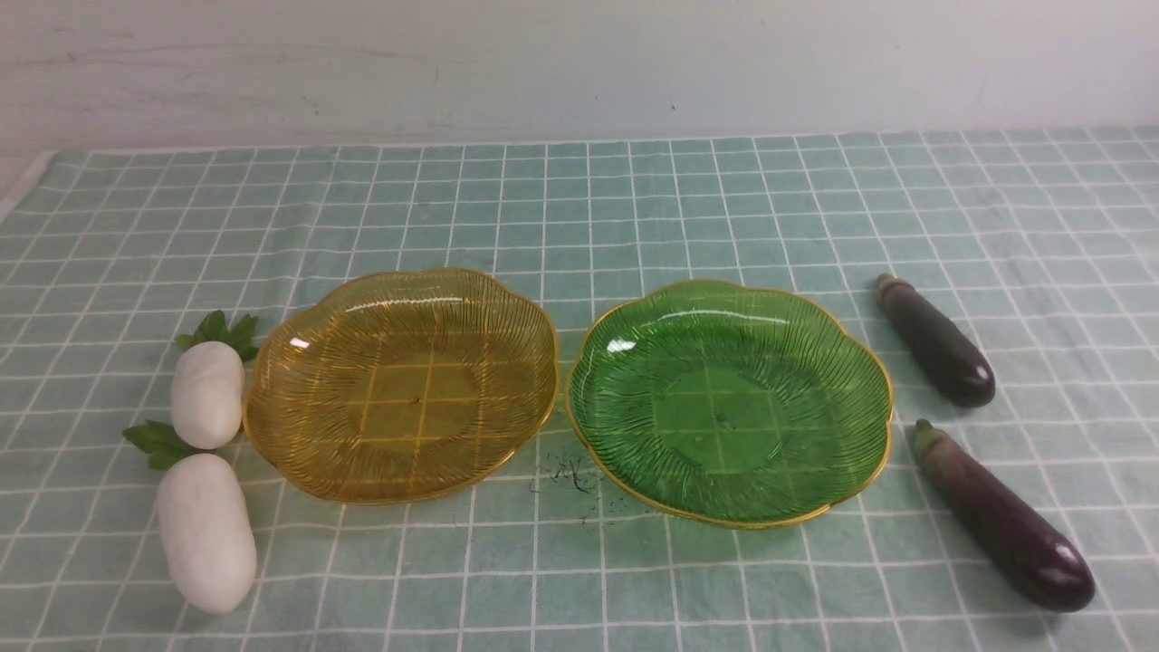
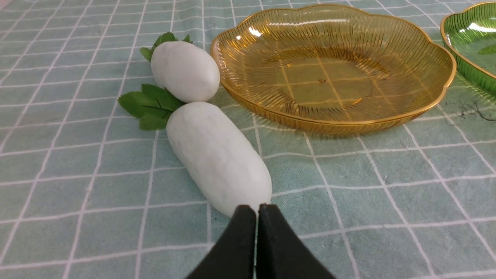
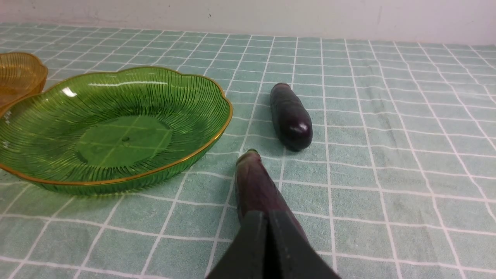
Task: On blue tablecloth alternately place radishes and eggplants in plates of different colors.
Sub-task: 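Put the eggplants into the green plate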
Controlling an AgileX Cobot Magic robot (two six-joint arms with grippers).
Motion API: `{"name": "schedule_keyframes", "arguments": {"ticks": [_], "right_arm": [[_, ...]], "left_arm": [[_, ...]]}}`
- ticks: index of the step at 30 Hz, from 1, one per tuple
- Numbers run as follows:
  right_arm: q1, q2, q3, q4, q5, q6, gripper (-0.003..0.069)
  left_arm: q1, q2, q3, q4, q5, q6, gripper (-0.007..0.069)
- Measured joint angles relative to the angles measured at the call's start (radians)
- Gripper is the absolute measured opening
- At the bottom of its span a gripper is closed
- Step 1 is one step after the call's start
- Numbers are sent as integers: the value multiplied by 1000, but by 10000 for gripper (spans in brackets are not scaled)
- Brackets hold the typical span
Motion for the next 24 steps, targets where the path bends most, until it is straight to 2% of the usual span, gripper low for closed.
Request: {"name": "schedule_keyframes", "arguments": {"ticks": [10,13,15,17,19,21,24], "right_arm": [[0,0,0,0,0,0,-15],[0,0,0,3,0,2,-15],[0,0,0,41,-4,48,-15],[0,0,1,186,-21,146,-15],[0,0,3,393,-37,260,-15],[0,0,3,542,-48,325,-15],[0,0,3,646,-76,342,-15]], "left_arm": [[0,0,0,26,-5,11,-8],[0,0,1,26,-72,-16,-8],[0,0,1,-72,-105,-108,-8],[0,0,1,-286,-106,-265,-8],[0,0,1,-491,-106,-418,-8],[0,0,1,-628,-106,-473,-8],[0,0,1,-702,-133,-478,-8]]}}
